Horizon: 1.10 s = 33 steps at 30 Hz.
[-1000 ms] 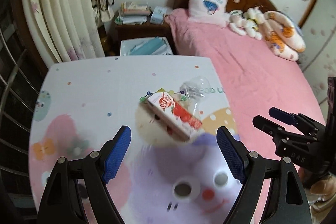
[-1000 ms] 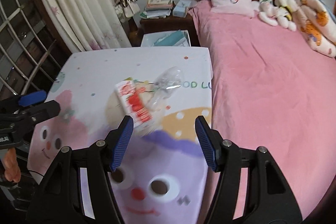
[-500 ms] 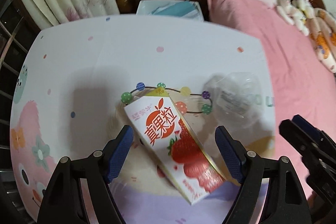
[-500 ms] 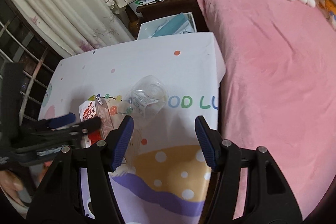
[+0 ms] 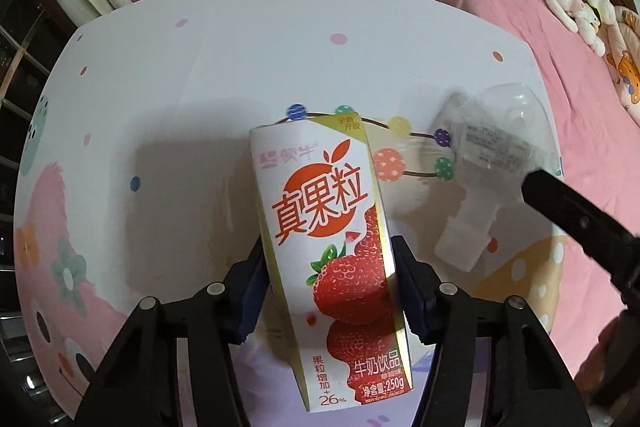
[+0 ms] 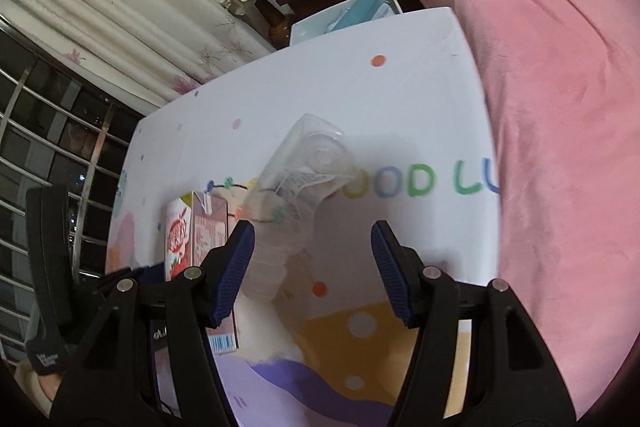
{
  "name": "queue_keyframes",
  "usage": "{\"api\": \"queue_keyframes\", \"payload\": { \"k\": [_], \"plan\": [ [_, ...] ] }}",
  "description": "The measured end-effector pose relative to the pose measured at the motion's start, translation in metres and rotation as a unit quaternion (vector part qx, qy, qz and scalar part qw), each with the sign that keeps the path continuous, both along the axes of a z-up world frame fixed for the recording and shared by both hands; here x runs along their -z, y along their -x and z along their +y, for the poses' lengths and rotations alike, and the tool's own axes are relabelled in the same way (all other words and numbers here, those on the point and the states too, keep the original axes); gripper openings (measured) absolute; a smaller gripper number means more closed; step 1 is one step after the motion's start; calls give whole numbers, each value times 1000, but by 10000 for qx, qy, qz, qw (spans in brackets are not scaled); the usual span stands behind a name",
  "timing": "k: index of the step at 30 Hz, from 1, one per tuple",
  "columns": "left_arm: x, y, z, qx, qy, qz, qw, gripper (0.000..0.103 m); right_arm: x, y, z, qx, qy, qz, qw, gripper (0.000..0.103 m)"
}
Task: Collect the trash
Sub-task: 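Grasp the strawberry milk carton with the left gripper while the right grasps the clear bottle, then lift the milk carton and clear bottle and carry both over the bin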
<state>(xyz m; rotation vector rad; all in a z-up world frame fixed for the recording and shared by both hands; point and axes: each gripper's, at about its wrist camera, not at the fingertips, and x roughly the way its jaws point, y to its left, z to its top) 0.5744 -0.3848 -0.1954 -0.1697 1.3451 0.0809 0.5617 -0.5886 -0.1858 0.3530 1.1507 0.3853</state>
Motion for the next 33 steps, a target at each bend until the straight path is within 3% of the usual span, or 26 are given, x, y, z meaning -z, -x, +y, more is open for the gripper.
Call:
{"api": "queue_keyframes", "payload": {
  "k": [4,10,12,14,20,28,33],
  "plan": [
    [6,0,4,-119,-20,-66,9999,58,2,-7,13,-30,-97,2,9999,58],
    [9,0,4,-274,-26,-170,9995,58,-1,-14,44,-133,162,-220,9995,58],
    [10,0,2,-289,-23,-202,9994,58,-2,-14,55,-177,271,-340,9989,54],
    [8,-1,1,-284,-26,-236,9993,58,-4,-12,65,-275,352,-439,9980,39],
    [0,8,8,-291,-33,-334,9990,58,-7,-3,75,-397,476,-631,9961,37],
    [-20,35,29,-132,42,-477,9988,58,-30,39,71,-585,247,-769,9950,37],
    [-45,97,57,-2,172,-558,9983,58,-43,92,79,-731,219,-763,9942,37]
  ]
}}
